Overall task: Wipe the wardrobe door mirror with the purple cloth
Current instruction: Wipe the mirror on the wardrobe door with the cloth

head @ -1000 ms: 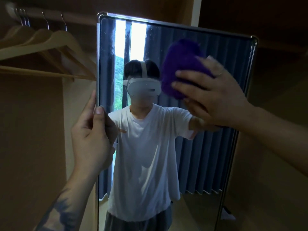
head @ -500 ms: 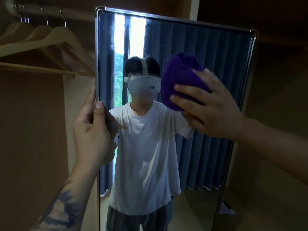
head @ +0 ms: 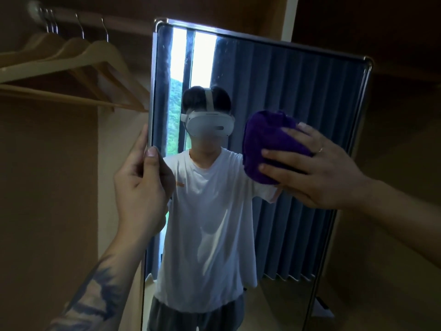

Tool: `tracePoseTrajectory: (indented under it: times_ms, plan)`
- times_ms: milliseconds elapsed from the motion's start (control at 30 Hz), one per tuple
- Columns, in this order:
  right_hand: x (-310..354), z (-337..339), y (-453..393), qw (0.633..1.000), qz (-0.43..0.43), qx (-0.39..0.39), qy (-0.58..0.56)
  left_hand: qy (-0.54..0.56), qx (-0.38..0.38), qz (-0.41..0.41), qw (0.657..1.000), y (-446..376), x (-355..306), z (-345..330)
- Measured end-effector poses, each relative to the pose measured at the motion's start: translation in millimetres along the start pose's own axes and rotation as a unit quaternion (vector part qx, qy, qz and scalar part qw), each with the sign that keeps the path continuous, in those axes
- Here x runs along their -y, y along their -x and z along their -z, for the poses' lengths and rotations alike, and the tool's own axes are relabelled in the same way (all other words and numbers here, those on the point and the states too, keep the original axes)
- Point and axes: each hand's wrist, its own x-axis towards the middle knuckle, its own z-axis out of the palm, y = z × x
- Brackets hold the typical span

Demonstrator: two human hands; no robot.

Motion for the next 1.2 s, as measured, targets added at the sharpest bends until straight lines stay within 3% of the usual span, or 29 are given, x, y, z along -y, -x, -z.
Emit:
tracePoseTrajectory:
  times_ms: [100,200,367,533,633,733,900,933,1067,1133,1200]
  plan:
    - [-27,10,-7,0.997,-0.062,0.005,0.042,0.0,-0.008,0.002,1.0,0,-2,-1]
    - [-5,4,1,0.986,-0.162,-0.032,0.019,0.002,-0.008,0.011,1.0,1,-2,-2]
    - [5,3,27,1.0,-0.013,0.019,-0.01,0.003,-0.002,0.017,1.0,-1,-1,0]
    - [-3,1,34,0.987,-0.159,-0.003,0.015,0.011,0.007,0.019,1.0,-1,-1,1]
    - [31,-9,46,0.998,-0.06,0.005,-0.014,0.012,0.012,0.023,1.0,-2,1,4]
    - [17,4,41,0.999,0.036,0.033,-0.012,0.014,0.015,0.019,1.0,-3,3,4]
    - [6,6,34,0.989,-0.142,0.024,0.018,0.015,0.012,0.014,1.0,-3,5,5]
    - [21,-1,38,0.992,-0.125,0.014,0.008,0.012,0.016,0.012,1.0,-3,6,5]
    - [26,0,47,0.993,0.106,0.052,-0.014,0.004,0.029,0.012,0.999,-2,7,11]
    - [8,6,37,0.998,0.053,0.043,0.005,0.002,0.03,0.017,0.999,-1,9,11]
    - [5,5,34,0.997,-0.07,0.015,0.008,0.003,0.029,0.016,0.999,1,10,11]
